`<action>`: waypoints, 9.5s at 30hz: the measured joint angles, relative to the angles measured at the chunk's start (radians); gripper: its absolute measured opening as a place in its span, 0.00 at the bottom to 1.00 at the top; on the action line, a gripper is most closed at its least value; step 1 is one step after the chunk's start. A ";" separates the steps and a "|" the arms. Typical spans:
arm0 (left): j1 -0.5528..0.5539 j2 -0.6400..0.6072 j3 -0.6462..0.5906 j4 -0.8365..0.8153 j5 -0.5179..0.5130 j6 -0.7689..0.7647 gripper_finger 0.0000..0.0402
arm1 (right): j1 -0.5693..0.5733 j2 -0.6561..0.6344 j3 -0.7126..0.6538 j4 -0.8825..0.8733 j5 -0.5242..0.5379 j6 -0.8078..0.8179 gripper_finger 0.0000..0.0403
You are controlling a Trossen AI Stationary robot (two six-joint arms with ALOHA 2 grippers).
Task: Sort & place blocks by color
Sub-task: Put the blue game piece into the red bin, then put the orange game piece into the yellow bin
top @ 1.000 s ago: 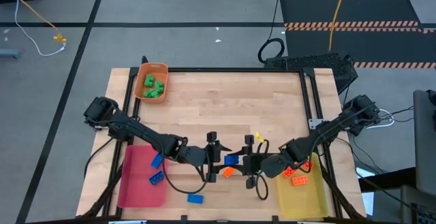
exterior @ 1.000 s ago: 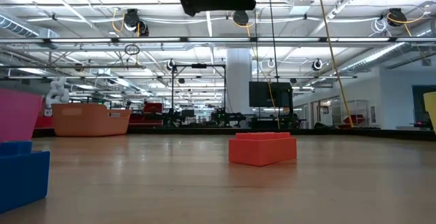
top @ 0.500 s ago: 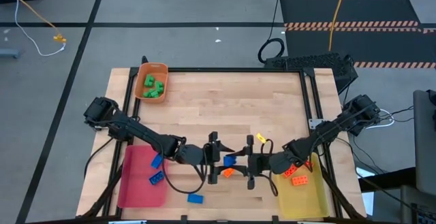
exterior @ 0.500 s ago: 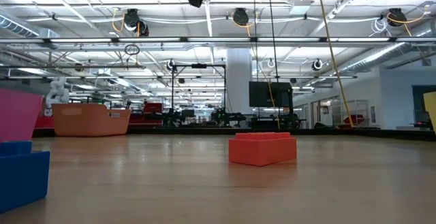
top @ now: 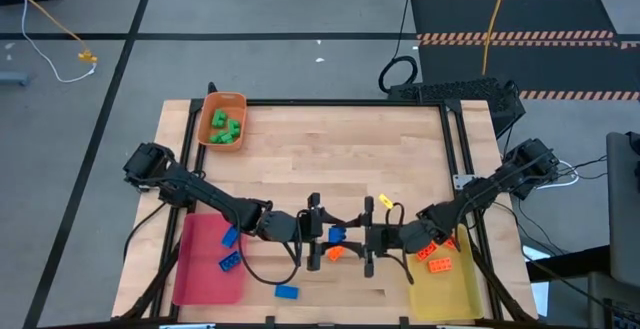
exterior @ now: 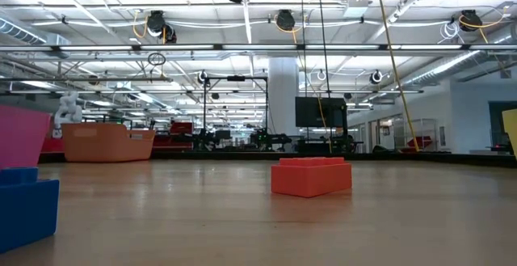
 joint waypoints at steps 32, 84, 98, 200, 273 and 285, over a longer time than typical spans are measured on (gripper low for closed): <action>0.033 -0.063 0.004 -0.366 -0.087 -0.219 0.36 | 0.103 -0.108 -0.072 0.131 0.215 -0.131 0.83; -0.444 -0.314 0.002 -1.720 0.571 -1.604 0.82 | 0.131 -0.380 -0.240 -0.018 0.487 -0.019 0.83; -0.381 -0.312 0.023 -1.610 0.582 -1.524 0.83 | 0.131 -0.380 -0.240 -0.018 0.487 -0.027 0.83; -0.247 0.102 0.097 -0.816 0.498 -0.605 0.28 | 0.133 -0.383 -0.240 -0.115 0.495 -0.045 0.83; -0.362 -0.147 0.223 -1.903 0.291 -1.087 0.34 | 0.098 -0.383 -0.240 -0.199 0.496 0.017 0.83; -0.450 -0.146 0.101 -1.608 0.458 -1.228 0.65 | 0.098 -0.383 -0.240 -0.195 0.492 0.034 0.83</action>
